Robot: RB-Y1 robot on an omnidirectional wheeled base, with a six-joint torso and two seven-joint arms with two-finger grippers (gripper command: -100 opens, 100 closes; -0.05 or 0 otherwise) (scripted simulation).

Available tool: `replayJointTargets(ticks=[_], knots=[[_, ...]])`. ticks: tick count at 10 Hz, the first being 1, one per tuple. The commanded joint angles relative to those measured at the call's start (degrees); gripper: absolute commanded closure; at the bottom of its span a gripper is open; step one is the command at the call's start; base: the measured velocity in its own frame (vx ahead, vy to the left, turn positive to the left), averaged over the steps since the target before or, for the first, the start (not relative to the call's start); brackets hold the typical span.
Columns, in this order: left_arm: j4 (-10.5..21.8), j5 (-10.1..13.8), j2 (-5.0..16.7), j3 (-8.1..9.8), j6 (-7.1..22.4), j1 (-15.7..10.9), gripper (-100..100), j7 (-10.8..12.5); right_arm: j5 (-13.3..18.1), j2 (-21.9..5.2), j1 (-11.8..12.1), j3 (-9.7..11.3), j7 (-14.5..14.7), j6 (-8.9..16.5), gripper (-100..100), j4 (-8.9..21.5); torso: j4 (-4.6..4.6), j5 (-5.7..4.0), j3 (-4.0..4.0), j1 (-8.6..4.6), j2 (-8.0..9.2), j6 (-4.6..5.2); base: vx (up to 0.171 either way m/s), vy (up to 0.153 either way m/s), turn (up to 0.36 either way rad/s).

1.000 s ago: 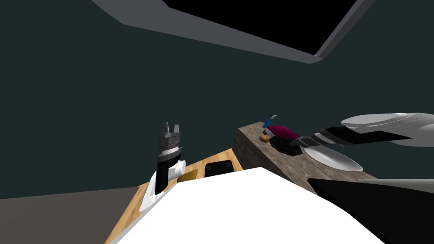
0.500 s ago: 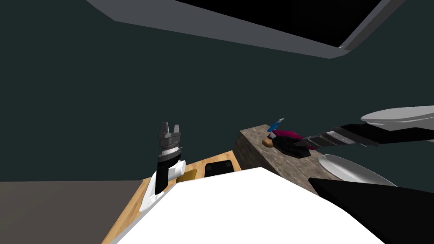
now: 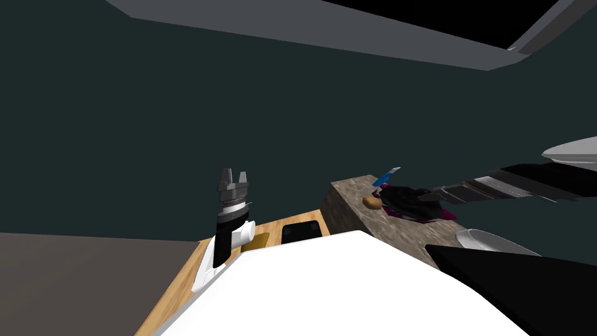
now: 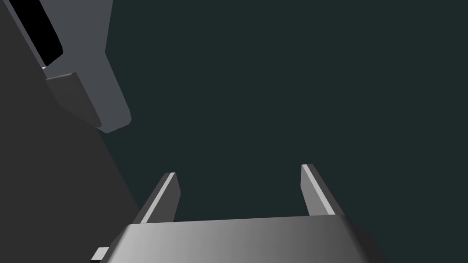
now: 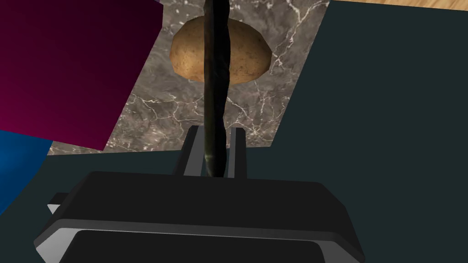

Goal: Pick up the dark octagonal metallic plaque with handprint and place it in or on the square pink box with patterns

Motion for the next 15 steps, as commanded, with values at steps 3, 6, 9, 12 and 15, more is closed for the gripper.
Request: replayJointTargets(ticks=[3,6,9,12,15], knots=[[0.0,0.0,0.0,0.0,0.0,0.0,0,0.0,0.22,-4.68,-0.94,-0.28,-1.37,-3.43,100,-0.75,0.0,0.03,0.01,0.07,0.02,0.03,0.035,-0.083,0.09],[0.0,0.0,0.0,0.0,0.0,0.0,0,0.0,0.62,-8.28,-1.49,-0.91,-2.28,-6.1,100,-0.07,0.0,0.03,0.02,0.09,0.05,0.06,0.028,-0.081,0.085],[0.0,0.0,0.0,0.0,0.0,0.0,0,0.0,1.03,-11.66,-1.79,-1.65,-2.98,-8.37,100,1.07,0.04,0.1,0.08,0.14,0.13,0.13,0.013,-0.085,0.07],[0.0,0.0,0.0,0.0,0.0,0.0,0,0.0,1.42,-14.59,-1.88,-2.44,-3.45,-10.14,100,2.52,0.07,0.14,0.14,0.34,0.21,0.22,0.008,-0.051,0.041],[0.0,0.0,0.0,0.0,0.0,0.0,0,0.0,1.76,-16.93,-1.81,-3.21,-3.74,-11.42,100,4.04,0.09,0.21,0.17,0.31,0.26,0.28,-0.002,-0.07,0.043]])
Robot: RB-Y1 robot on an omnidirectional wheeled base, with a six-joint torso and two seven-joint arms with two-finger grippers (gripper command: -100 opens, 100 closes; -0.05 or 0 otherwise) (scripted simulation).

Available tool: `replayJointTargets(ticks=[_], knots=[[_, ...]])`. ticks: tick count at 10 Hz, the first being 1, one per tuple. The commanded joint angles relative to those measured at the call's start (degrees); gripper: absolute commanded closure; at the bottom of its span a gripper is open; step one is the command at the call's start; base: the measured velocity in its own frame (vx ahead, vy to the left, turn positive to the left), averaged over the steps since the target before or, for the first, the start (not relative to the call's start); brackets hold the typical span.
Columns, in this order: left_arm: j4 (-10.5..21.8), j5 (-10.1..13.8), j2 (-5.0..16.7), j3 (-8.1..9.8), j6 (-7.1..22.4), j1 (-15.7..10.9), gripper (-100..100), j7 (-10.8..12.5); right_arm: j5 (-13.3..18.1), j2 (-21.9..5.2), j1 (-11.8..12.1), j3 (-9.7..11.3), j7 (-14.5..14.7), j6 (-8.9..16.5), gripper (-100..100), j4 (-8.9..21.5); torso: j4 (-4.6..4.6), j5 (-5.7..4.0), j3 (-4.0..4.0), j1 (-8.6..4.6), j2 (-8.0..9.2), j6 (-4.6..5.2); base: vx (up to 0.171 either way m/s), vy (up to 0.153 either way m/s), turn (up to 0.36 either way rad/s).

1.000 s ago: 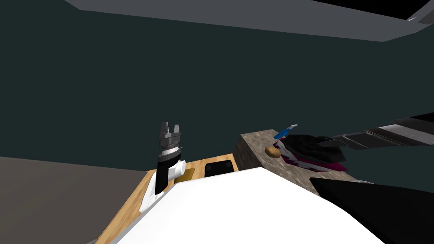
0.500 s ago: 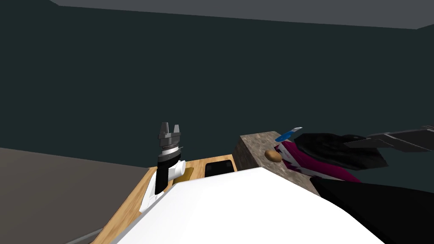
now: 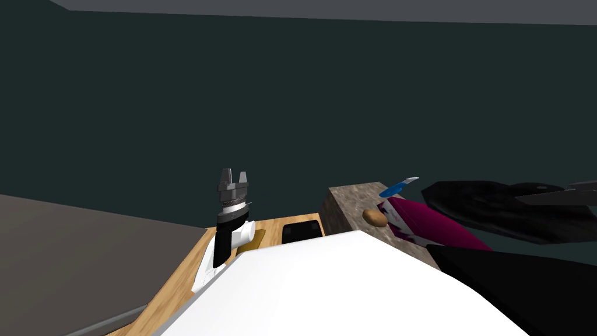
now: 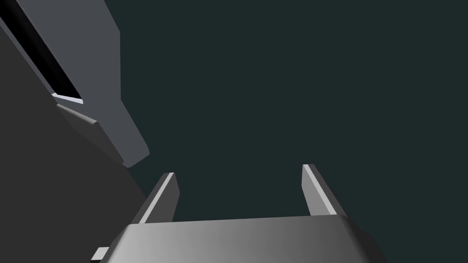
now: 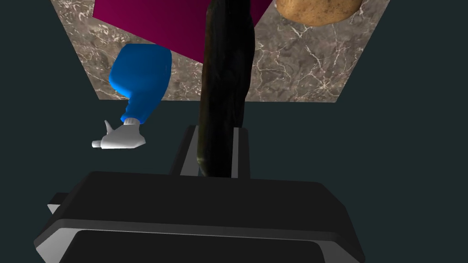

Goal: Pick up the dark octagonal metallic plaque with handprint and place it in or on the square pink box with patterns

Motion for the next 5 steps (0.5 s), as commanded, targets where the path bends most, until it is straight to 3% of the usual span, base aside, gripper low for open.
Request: replayJointTargets(ticks=[1,3,4,5], knots=[[0.0,0.0,0.0,0.0,0.0,0.0,0,0.0,0.19,-2.08,0.05,-0.39,-0.16,-0.59,100,0.71,0.0,0.0,0.0,0.0,0.0,0.0,-0.008,-0.049,0.039],[0.0,0.0,0.0,0.0,0.0,0.0,0,0.0,0.44,-3.55,0.29,-1.11,-0.23,-1.2,100,2.17,0.02,0.07,0.03,0.07,0.04,0.02,-0.013,-0.061,0.025],[0.0,0.0,0.0,0.0,0.0,0.0,0,0.0,0.34,-2.85,0.14,-0.68,-0.11,-0.98,100,1.84,0.03,0.09,0.04,0.08,0.05,0.03,-0.004,-0.033,0.001],[0.0,0.0,0.0,0.0,0.0,0.0,0,0.0,0.33,-3.0,0.13,-0.7,-0.15,-0.98,-100,1.89,0.01,0.07,0.01,0.18,0.02,-0.01,-0.002,-0.006,-0.001]])
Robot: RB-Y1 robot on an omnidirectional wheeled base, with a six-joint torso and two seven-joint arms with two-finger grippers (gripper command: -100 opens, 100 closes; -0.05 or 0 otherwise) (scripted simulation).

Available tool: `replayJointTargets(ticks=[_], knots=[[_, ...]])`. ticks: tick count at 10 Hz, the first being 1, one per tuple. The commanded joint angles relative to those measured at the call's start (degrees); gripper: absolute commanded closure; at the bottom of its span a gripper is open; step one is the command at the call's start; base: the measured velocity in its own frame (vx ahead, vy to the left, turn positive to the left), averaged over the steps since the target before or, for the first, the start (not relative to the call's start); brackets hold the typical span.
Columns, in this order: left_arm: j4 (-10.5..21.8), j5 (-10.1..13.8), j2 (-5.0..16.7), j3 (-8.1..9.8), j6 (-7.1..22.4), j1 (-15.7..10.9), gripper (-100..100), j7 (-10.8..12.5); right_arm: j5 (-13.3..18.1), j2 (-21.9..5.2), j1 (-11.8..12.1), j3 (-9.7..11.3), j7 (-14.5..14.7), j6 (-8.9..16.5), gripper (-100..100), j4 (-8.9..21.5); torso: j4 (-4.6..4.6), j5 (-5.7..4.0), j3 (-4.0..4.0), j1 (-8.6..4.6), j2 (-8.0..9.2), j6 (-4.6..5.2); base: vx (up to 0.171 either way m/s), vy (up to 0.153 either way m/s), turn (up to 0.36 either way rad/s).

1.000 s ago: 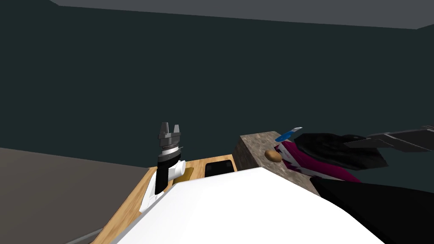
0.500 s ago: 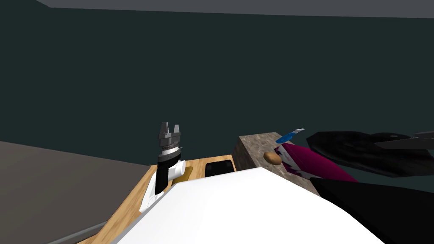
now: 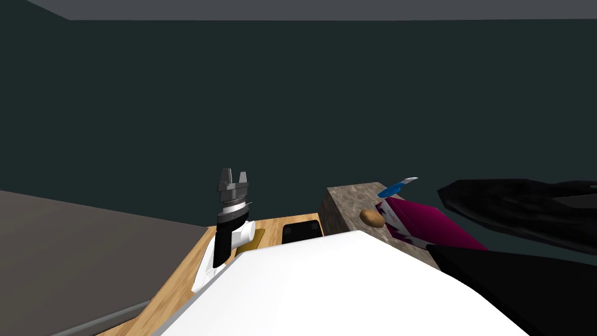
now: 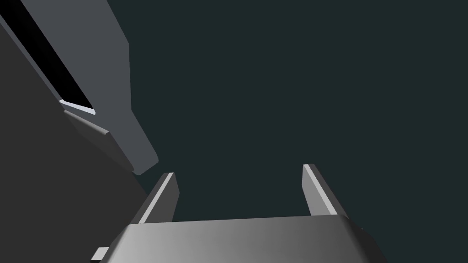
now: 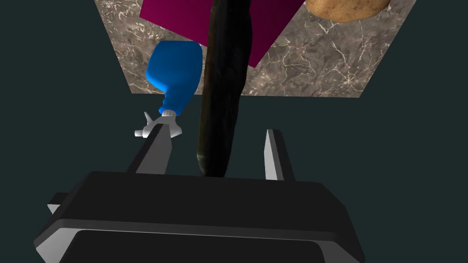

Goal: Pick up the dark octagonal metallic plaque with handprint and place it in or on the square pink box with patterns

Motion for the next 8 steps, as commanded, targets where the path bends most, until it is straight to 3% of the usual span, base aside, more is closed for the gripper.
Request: replayJointTargets(ticks=[1,4,5,6,8], knots=[[0.0,0.0,0.0,0.0,0.0,0.0,0,0.0,0.0,0.0,0.0,0.0,0.0,0.0,-100,0.0,0.0,0.0,0.0,0.0,0.0,0.0,0.0,0.0,0.0],[0.0,0.0,0.0,0.0,0.0,0.0,0,0.0,0.0,0.0,0.0,0.0,0.0,0.0,-100,0.0,-0.01,0.02,-0.02,0.07,-0.03,0.0,0.0,0.0,0.0],[0.0,0.0,0.0,0.0,0.0,0.0,0,0.0,0.0,0.0,0.0,0.0,0.0,0.0,0,0.0,-0.01,0.02,-0.02,0.07,-0.03,0.0,0.0,0.0,0.0],[0.0,0.0,0.0,0.0,0.0,0.0,0,0.0,0.33,-2.28,-0.86,0.42,0.6,-1.69,-100,-0.67,-0.01,0.02,-0.02,0.07,-0.03,0.0,0.044,-0.035,0.003],[0.0,0.0,0.0,0.0,0.0,0.01,0,0.0,0.66,-4.56,-1.73,0.84,1.2,-3.38,-100,-1.35,-0.06,-0.01,-0.15,-0.09,-0.27,0.0,0.094,-0.059,0.001]])
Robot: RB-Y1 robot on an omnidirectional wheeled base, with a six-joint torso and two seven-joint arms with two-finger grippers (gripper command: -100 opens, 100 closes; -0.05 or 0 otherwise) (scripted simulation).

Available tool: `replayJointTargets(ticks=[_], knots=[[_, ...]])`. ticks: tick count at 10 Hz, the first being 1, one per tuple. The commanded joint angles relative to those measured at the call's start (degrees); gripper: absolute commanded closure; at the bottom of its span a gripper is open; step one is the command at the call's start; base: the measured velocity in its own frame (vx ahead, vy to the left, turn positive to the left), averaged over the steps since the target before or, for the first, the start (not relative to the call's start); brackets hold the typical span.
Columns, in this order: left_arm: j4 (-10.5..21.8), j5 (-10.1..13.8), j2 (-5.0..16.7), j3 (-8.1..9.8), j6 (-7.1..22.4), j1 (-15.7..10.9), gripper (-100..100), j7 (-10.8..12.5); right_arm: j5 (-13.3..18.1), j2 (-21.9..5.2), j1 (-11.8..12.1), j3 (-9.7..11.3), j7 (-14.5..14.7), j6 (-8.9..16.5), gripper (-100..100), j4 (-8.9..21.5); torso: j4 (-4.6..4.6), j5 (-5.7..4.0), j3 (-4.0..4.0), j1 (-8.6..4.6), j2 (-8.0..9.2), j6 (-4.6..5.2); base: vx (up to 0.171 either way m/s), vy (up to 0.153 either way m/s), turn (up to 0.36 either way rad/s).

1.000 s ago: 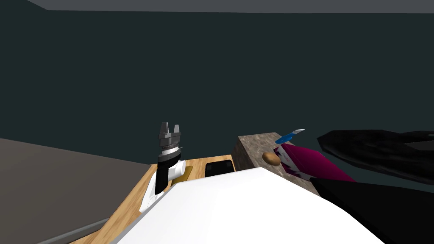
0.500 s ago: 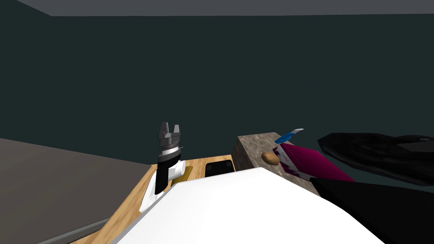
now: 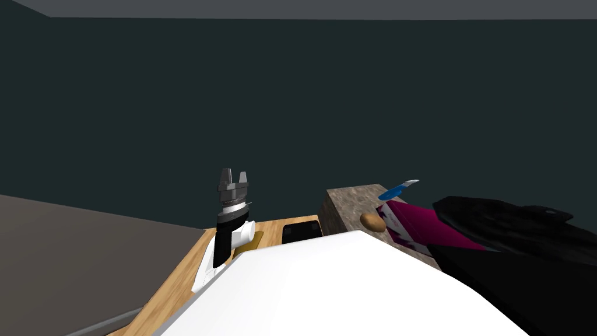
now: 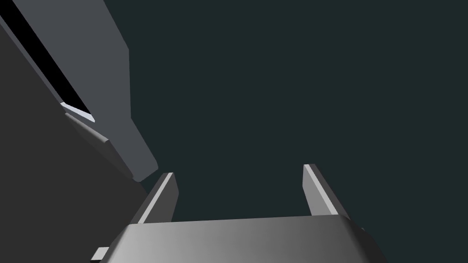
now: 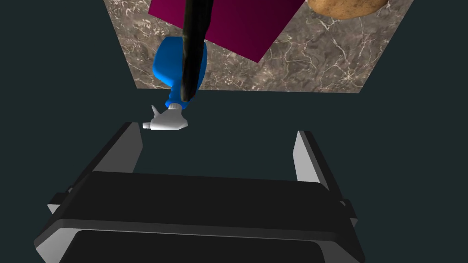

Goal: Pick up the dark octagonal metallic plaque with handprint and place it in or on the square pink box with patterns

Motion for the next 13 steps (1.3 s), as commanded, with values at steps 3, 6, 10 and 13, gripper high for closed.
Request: replayJointTargets(ticks=[3,6,10,13], knots=[[0.0,0.0,0.0,0.0,0.0,0.0,0,0.0,0.59,-4.88,-1.53,0.56,0.82,-3.05,-100,-2.32,0.01,0.01,0.02,0.06,0.04,0.0,0.078,-0.047,0.004],[0.0,0.0,0.0,0.0,0.0,0.0,0,0.0,1.09,-8.3,-2.82,1.19,1.72,-5.59,-100,-3.34,0.05,0.03,0.12,0.16,0.2,0.02,0.04,-0.022,-0.062],[0.0,0.0,-0.01,-0.01,0.0,-0.01,0,0.0,0.99,-7.66,-2.54,1.0,1.48,-5.1,0,-3.19,0.07,0.04,0.19,0.21,0.33,-0.01,0.003,-0.001,-0.004],[0.0,0.0,-0.01,-0.01,0.0,-0.01,0,0.0,0.99,-7.66,-2.54,1.0,1.48,-5.1,0,-3.19,0.08,0.04,0.19,0.22,0.34,-0.01,0.0,0.0,0.0]])
